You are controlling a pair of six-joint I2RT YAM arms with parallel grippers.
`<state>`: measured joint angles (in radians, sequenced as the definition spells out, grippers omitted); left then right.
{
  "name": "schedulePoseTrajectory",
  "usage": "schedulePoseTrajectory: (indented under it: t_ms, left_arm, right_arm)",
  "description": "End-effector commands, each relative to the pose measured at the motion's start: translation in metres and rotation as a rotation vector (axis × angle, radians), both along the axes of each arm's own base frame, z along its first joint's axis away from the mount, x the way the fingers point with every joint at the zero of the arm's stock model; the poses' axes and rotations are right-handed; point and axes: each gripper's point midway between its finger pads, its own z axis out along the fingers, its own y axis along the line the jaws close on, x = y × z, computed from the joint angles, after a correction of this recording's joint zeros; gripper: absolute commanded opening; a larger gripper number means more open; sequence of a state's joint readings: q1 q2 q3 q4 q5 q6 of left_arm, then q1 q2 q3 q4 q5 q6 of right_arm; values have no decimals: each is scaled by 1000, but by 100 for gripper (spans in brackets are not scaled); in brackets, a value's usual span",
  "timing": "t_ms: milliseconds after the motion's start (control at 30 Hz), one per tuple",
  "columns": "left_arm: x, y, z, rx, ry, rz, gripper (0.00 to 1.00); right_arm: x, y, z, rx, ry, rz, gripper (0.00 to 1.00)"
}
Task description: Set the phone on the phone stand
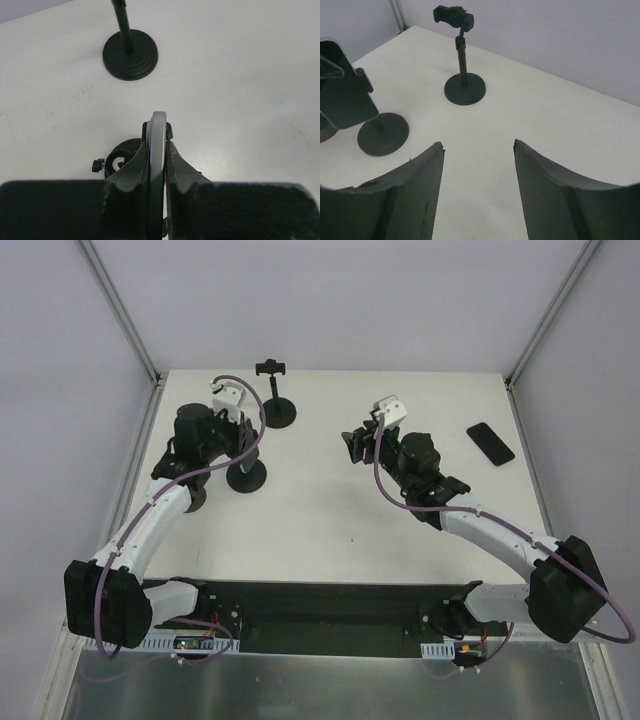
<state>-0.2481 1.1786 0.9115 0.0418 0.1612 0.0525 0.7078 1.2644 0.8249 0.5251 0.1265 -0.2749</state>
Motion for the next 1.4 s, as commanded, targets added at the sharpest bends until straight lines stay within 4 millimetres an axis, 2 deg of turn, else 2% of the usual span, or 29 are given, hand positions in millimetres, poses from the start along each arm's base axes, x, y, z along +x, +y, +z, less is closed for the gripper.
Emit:
schedulePoseTrajectory:
  t_ms: [0, 133, 167, 367, 500, 600, 733, 867, 1133, 1267, 1300, 1333, 1367]
  left_arm:
    - [20, 22, 66, 91, -208, -135, 0]
    - [52, 71, 82, 80, -218, -87, 0]
    - [65, 92, 89, 95, -239, -56, 0]
    - [109, 141, 99, 101, -280, -80, 0]
    - [122, 176, 105, 79, -299, -98, 0]
    - [132, 187, 107, 40, -300, -130, 0]
    - [143, 205, 91, 56, -277, -116, 0]
    - [151, 222, 81, 56, -241, -87, 0]
    - [151, 235, 87, 104, -230, -45, 0]
    - [151, 239, 79, 83, -194, -34, 0]
    - [152, 241, 80, 78, -190, -21, 3]
    - [151, 241, 81, 64, -183, -5, 27]
    - [151, 240, 81, 58, -181, -4, 39]
  right_arm:
    - [-12, 28, 4, 21, -9, 216, 60]
    - [-15, 41, -1, -4, -20, 298, 60]
    - [-15, 43, -2, -11, -27, 309, 60]
    - [-14, 48, -9, -31, -37, 353, 60]
    - [-9, 42, -11, -29, -31, 348, 60]
    - [-4, 36, -8, -11, -24, 340, 60]
    - [3, 29, -9, 10, -9, 333, 60]
    - [8, 31, -13, 29, 19, 349, 60]
    - [9, 39, -15, 48, 40, 385, 60]
    - [10, 39, -15, 49, 41, 386, 60]
    - [10, 39, -16, 49, 42, 386, 60]
    - [11, 39, -15, 48, 40, 386, 60]
    - [10, 40, -15, 49, 41, 389, 60]
